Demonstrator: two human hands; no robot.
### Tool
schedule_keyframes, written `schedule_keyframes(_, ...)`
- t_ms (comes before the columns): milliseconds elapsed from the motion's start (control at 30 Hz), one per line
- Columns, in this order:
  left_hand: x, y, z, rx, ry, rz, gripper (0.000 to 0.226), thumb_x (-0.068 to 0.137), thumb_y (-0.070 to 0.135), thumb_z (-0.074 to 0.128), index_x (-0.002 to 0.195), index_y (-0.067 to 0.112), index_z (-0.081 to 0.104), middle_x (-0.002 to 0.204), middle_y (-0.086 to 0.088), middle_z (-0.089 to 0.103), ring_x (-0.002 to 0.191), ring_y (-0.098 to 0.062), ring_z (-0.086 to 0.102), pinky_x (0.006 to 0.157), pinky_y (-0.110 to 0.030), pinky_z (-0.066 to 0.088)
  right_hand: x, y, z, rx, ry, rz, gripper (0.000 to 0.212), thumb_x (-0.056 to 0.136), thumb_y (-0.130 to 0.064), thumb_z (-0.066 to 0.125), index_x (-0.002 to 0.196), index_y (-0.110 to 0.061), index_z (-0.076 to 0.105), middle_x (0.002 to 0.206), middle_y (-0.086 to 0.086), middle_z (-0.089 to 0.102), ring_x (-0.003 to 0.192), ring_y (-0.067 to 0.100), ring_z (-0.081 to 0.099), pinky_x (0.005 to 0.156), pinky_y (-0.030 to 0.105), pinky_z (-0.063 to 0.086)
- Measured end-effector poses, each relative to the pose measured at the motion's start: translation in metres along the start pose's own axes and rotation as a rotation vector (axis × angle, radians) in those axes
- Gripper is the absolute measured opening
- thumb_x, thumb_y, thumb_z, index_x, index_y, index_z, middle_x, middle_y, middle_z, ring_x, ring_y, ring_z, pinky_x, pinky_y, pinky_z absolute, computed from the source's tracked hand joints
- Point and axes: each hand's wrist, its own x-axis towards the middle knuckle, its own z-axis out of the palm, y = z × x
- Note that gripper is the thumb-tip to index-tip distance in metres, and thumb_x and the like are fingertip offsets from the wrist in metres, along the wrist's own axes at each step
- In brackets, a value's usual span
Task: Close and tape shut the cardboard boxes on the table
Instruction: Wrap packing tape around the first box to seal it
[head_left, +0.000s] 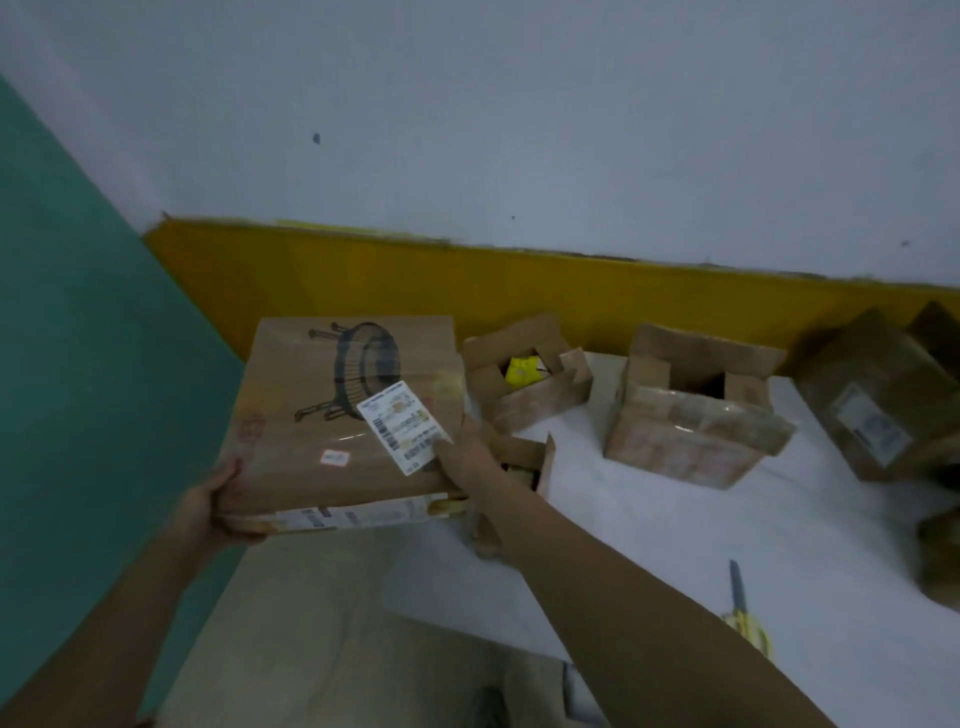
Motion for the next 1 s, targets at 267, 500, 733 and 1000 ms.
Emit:
schedule_keyframes(267, 0.098, -0.028, 0.038, 0.173, -0.039, 0.007, 0.033, 0.097, 0.044, 0.049, 0.124, 0.025, 0.054, 0.101, -0.005, 0.062, 0.085, -0.031, 0.059, 0.075, -0.053, 0.049, 0.058, 0.054, 0.007, -0.545, 0.001, 0.024, 0.085, 0.092, -0.031, 0.064, 0.156, -0.018, 0.01, 0.157, 0.014, 0.025, 0.144, 0.036, 0.023, 0.117, 0.046, 0.025)
schedule_keyframes(500, 0.144, -0.059, 0.1, 0.264, -0.067, -0.02, 0.047, 0.101, 0.045, 0.043, 0.139, 0.017, 0.047, 0.132, -0.018, 0.053, 0.108, -0.047, 0.056, 0.067, -0.048, 0.05, 0.069, 0.07, -0.038, -0.971, 0.022, 0.024, 0.115, 0.08, -0.057, 0.072, 0.157, -0.026, -0.008, 0.158, 0.025, -0.023, 0.145, 0.047, -0.016, 0.119, 0.055, 0.012)
schedule_keyframes(733, 0.169, -0.044, 0.171, 0.419, -0.089, 0.064, 0.035, 0.1, 0.048, 0.044, 0.127, 0.027, 0.053, 0.127, -0.015, 0.056, 0.101, -0.043, 0.06, 0.072, -0.062, 0.054, 0.087, 0.082, -0.073, -1.218, 0.252, -0.017, 0.069, 0.1, -0.029, 0.045, 0.157, -0.025, 0.006, 0.159, 0.03, -0.002, 0.141, 0.047, 0.021, 0.111, 0.046, 0.031)
schedule_keyframes(1000, 0.203, -0.031, 0.273, 0.449, -0.327, 0.019, 0.061, 0.088, 0.014, 0.066, 0.137, 0.043, 0.046, 0.138, 0.003, 0.055, 0.118, -0.03, 0.055, 0.086, -0.047, 0.052, 0.104, 0.082, -0.126, -1.232, 0.457, 0.138, 0.071, 0.101, -0.026, 0.043, 0.157, -0.021, 0.0, 0.16, 0.028, 0.0, 0.142, 0.043, 0.021, 0.11, 0.042, 0.033)
